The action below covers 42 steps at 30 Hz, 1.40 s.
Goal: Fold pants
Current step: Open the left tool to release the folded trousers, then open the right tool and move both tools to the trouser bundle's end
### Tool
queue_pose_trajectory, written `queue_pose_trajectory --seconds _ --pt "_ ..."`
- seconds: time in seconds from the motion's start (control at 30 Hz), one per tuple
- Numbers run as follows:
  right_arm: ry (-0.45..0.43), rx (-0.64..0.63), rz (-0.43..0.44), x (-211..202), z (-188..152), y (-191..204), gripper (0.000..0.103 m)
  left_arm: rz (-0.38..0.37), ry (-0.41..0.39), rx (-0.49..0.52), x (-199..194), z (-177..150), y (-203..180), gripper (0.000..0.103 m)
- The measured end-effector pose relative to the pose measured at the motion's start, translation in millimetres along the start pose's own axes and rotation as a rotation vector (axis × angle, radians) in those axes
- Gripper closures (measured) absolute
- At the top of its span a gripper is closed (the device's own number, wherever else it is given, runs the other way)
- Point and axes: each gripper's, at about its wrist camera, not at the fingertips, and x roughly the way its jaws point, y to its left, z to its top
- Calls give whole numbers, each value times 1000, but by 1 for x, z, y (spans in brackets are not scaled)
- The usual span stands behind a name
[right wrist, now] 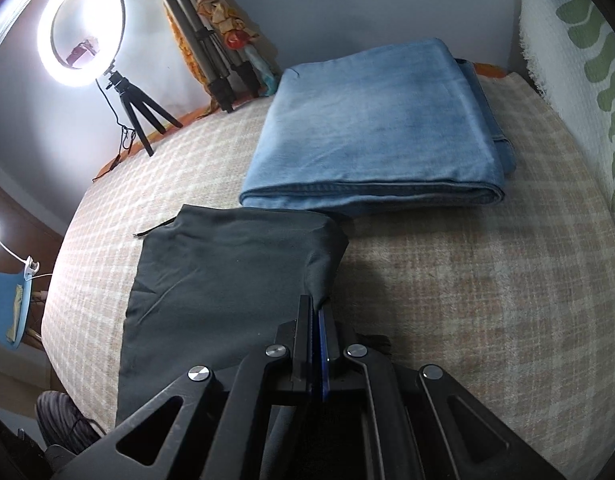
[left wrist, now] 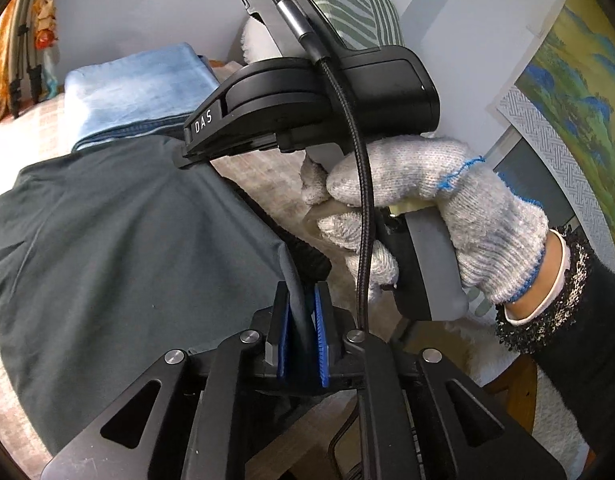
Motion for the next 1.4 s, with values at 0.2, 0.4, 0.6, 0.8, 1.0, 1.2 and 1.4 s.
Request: queue_pose_trajectory --seconds 0.2,0.4,0.6,0.8,1.0,1.2,1.4 --pt "-17 23 -40 -1 -3 -19 103 2 9 0 -7 0 2 91" --pt "-38 53 1 -4 -7 -36 103 36 -12 34 -33 -9 9 76" --pt "-32 74 67 -26 -18 -27 61 22 -9 15 -41 -13 20 76" --pt "39 39 83 -49 -59 -12 54 46 -35 8 -73 -26 41 76" --pt "116 25 53 -51 -94 -7 55 170 -39 -16 -99 -40 87 68" --pt "147 6 42 -45 -110 -2 60 219 -46 -109 -107 -49 126 68" --pt "179 5 93 -45 -121 5 82 221 -47 -169 -103 -56 142 68"
